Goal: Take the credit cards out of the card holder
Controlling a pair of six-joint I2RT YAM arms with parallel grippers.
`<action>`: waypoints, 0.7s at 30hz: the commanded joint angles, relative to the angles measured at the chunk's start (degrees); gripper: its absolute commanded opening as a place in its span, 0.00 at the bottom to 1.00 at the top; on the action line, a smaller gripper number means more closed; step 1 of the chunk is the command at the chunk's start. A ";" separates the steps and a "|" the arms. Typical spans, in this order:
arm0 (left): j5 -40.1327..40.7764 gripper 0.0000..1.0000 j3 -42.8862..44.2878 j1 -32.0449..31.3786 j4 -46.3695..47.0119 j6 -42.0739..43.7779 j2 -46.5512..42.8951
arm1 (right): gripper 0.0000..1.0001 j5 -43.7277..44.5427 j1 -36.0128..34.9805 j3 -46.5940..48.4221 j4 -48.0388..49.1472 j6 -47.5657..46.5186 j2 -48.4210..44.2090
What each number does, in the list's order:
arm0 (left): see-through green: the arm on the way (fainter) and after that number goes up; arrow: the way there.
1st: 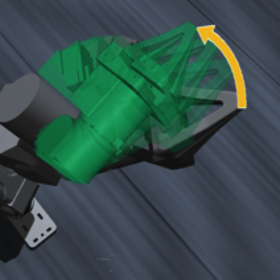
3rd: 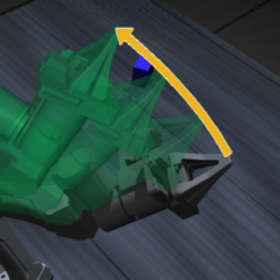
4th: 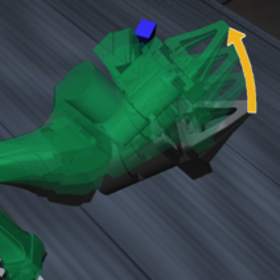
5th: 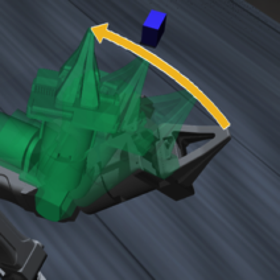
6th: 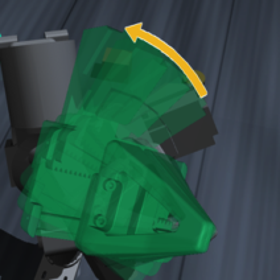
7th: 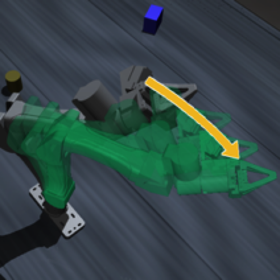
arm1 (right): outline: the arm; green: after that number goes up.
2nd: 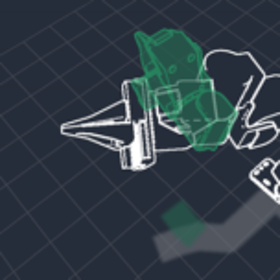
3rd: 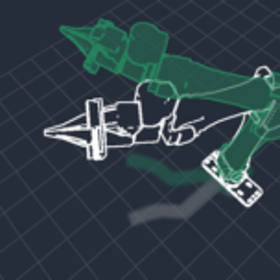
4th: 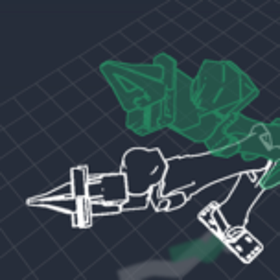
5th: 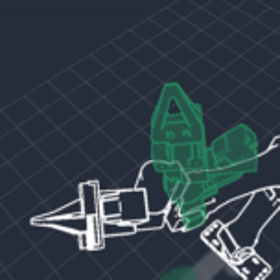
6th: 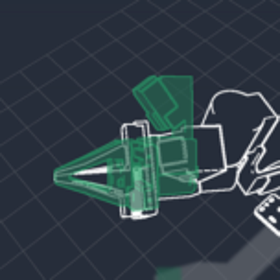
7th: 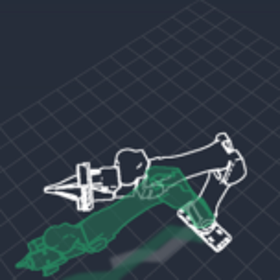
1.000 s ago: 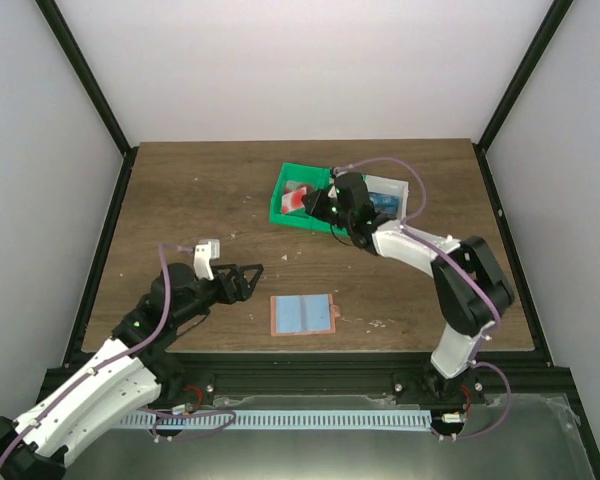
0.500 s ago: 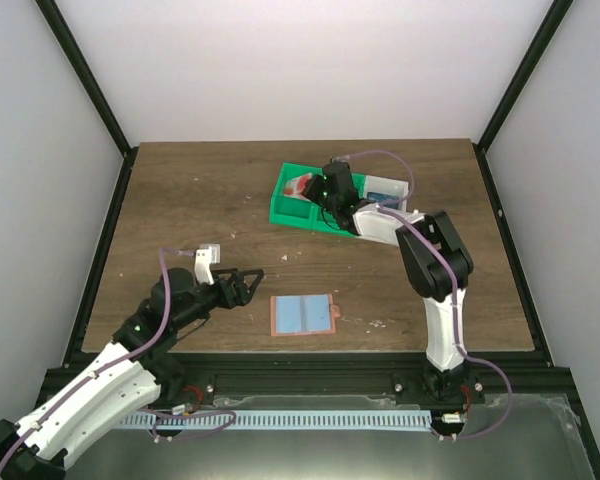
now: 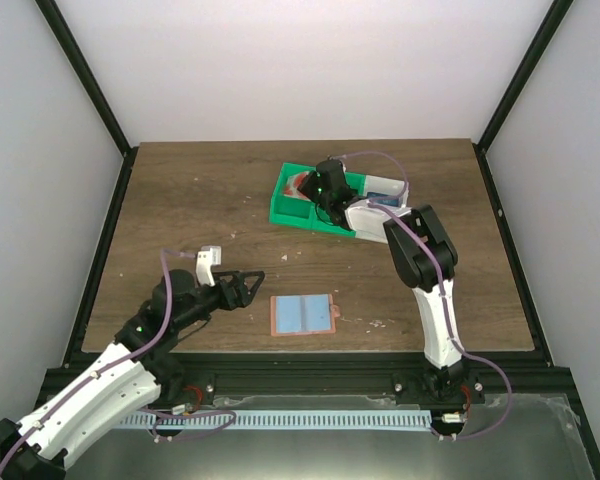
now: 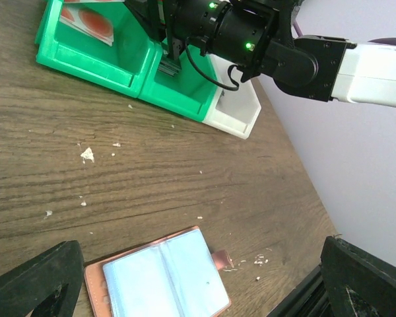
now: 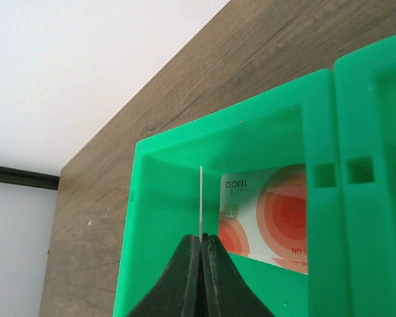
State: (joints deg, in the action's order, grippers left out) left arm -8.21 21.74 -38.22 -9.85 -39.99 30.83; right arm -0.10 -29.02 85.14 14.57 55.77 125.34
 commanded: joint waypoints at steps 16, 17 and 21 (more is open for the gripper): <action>-1.23 1.00 -0.91 0.23 1.18 -0.88 -0.32 | 0.15 3.86 -0.25 1.04 0.40 4.88 1.66; -1.21 0.99 -0.91 0.20 1.22 -0.88 -0.33 | 0.15 3.88 -0.33 1.07 0.06 4.92 1.54; -1.23 1.00 -0.98 0.24 0.87 -1.26 -0.21 | 0.15 2.91 -0.34 1.85 -0.95 3.62 0.26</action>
State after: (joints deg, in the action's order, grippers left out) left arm -9.15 21.28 -38.22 -9.50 -40.56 31.00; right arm 1.98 -29.08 85.14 16.34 60.51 125.84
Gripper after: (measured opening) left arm 0.996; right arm 0.150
